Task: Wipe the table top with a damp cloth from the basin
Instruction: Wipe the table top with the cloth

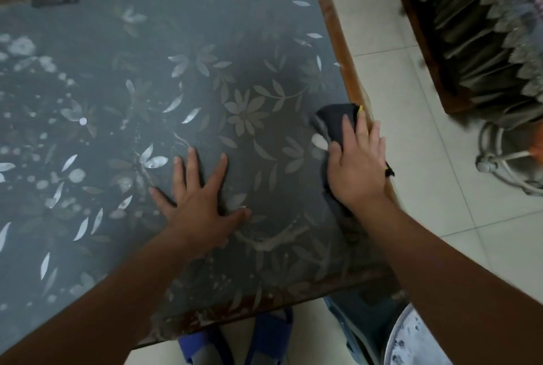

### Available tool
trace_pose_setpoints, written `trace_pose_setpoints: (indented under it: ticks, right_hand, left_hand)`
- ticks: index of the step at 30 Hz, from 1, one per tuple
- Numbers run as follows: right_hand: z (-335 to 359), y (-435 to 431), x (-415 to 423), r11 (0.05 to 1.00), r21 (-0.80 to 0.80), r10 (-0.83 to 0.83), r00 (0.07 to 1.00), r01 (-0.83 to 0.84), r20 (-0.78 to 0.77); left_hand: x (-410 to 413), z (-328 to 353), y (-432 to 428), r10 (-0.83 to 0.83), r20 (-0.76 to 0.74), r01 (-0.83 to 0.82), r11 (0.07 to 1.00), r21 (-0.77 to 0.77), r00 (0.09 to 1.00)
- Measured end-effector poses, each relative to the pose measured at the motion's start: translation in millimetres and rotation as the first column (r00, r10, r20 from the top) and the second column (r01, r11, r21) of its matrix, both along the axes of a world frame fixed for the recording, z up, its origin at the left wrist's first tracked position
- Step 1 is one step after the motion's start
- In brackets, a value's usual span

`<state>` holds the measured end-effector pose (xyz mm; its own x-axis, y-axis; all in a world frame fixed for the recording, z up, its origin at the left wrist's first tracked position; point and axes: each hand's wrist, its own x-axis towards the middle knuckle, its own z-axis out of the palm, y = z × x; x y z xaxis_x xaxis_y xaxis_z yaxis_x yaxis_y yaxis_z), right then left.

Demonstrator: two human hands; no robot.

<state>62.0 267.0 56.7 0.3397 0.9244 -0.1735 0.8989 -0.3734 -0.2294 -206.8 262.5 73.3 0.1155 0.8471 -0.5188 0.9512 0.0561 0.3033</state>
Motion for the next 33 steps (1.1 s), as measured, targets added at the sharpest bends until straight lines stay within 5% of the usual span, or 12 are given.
trace_pose_setpoints:
  ticks: [2,5,7,12,15,17,20,23,26,28,31,33]
  right_hand:
    - [-4,-12,-25,0.999,0.022,0.040,0.997,-0.041,0.062]
    - [3,-114,-90,0.903,-0.011,0.429,0.903,-0.430,-0.033]
    - [3,-136,-91,0.841,0.009,0.541,0.839,-0.542,-0.062]
    - [-7,-59,-62,0.997,0.060,-0.045,0.999,0.043,0.031]
    - [-8,-97,-141,0.978,0.069,0.200,0.980,-0.198,-0.024]
    - [-8,-140,-185,0.911,0.070,0.412,0.908,-0.407,-0.076]
    - [-7,-157,-161,0.918,0.082,0.392,0.920,-0.389,-0.026]
    - [-10,-153,-83,0.997,0.060,0.054,0.998,-0.055,0.021]
    - [-6,-160,-71,0.952,0.110,-0.281,0.958,0.285,-0.051]
    - [-9,-168,-118,0.973,0.109,-0.199,0.979,0.202,-0.036]
    - [-9,-185,-156,0.980,0.105,0.177,0.981,-0.169,-0.080]
    - [-6,-183,-125,0.982,0.100,0.167,0.982,-0.159,-0.084]
  left_hand:
    - [-1,-1,1,0.049,0.060,-0.049,0.999,-0.015,0.997]
    - [-3,-2,4,0.126,0.172,-0.115,0.991,-0.069,0.977]
    - [-4,-1,4,0.119,0.200,-0.106,0.992,-0.072,0.972]
    - [-14,5,1,0.121,0.368,-0.099,0.992,-0.078,0.922]
    - [-24,10,-3,0.131,0.447,-0.117,0.991,-0.058,0.885]
    - [-38,11,-14,0.073,0.388,-0.098,0.994,0.044,0.919]
    - [-69,4,-42,-0.093,0.100,0.081,0.990,0.119,0.991]
    - [-90,-5,-53,-0.211,-0.031,0.213,0.975,0.062,0.977]
    - [-90,-12,-54,-0.230,-0.062,0.235,0.968,0.086,0.971]
    - [-82,-10,-61,-0.228,-0.075,0.237,0.961,0.143,0.971]
    - [-66,-6,-79,-0.310,-0.037,0.312,0.937,0.160,0.950]
    - [-61,-10,-90,-0.371,-0.040,0.373,0.917,0.139,0.928]
